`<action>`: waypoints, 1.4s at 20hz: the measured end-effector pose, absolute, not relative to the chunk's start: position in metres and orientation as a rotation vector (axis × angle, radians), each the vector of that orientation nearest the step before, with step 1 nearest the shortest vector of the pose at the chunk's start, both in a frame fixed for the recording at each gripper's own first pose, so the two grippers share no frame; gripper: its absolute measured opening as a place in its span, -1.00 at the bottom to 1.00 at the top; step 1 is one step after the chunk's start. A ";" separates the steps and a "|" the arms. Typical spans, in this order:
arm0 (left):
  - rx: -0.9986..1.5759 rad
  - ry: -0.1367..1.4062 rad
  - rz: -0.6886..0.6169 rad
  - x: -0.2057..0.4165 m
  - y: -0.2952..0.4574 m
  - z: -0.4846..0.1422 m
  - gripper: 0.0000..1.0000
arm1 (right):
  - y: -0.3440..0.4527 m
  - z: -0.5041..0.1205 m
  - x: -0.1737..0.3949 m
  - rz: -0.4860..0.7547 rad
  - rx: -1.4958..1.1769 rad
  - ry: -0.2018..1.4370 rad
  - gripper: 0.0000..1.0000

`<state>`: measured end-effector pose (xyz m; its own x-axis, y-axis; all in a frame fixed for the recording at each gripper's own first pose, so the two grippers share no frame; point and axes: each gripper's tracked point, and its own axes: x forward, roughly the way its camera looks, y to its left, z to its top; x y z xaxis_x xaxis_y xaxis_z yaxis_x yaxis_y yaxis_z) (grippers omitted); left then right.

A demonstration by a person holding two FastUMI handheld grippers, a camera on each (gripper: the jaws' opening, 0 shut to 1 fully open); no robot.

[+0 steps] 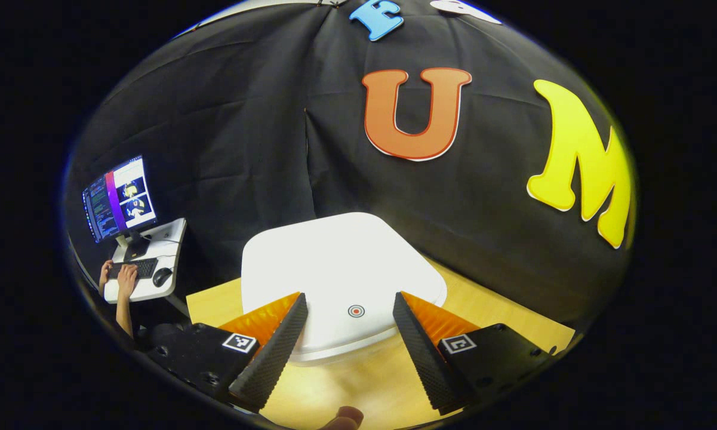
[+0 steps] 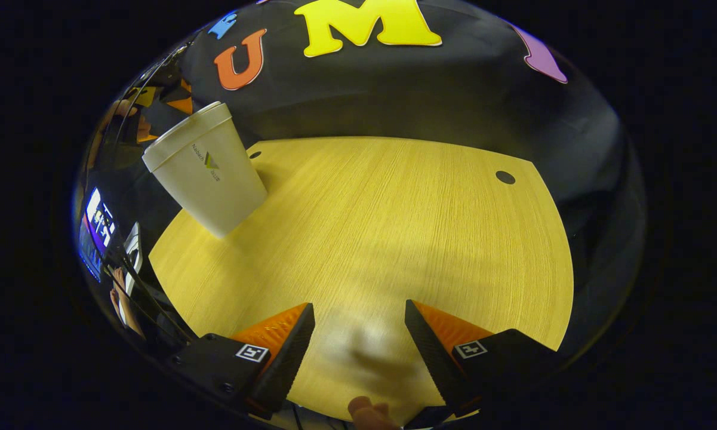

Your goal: Press the lid of the desktop garbage bin to open it, pick up the crumpled paper on the desktop and throw it into the bin, then pick up the pop can on the desktop and drop it into the bin, and finally close the garbage bin lid.

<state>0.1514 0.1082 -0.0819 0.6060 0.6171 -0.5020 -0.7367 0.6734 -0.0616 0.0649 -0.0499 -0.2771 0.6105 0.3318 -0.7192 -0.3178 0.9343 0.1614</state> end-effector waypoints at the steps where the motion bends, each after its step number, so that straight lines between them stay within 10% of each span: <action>1: -0.266 0.467 0.802 0.151 0.109 -0.081 0.93 | -0.052 -0.279 0.064 0.373 0.021 0.839 0.93; 15: -0.281 0.415 0.853 0.152 0.112 -0.087 0.94 | -0.055 -0.293 0.057 0.375 0.109 0.860 0.93; 28: -0.147 0.207 0.629 0.112 0.094 0.013 0.94 | -0.063 -0.224 0.053 0.311 0.090 0.689 0.93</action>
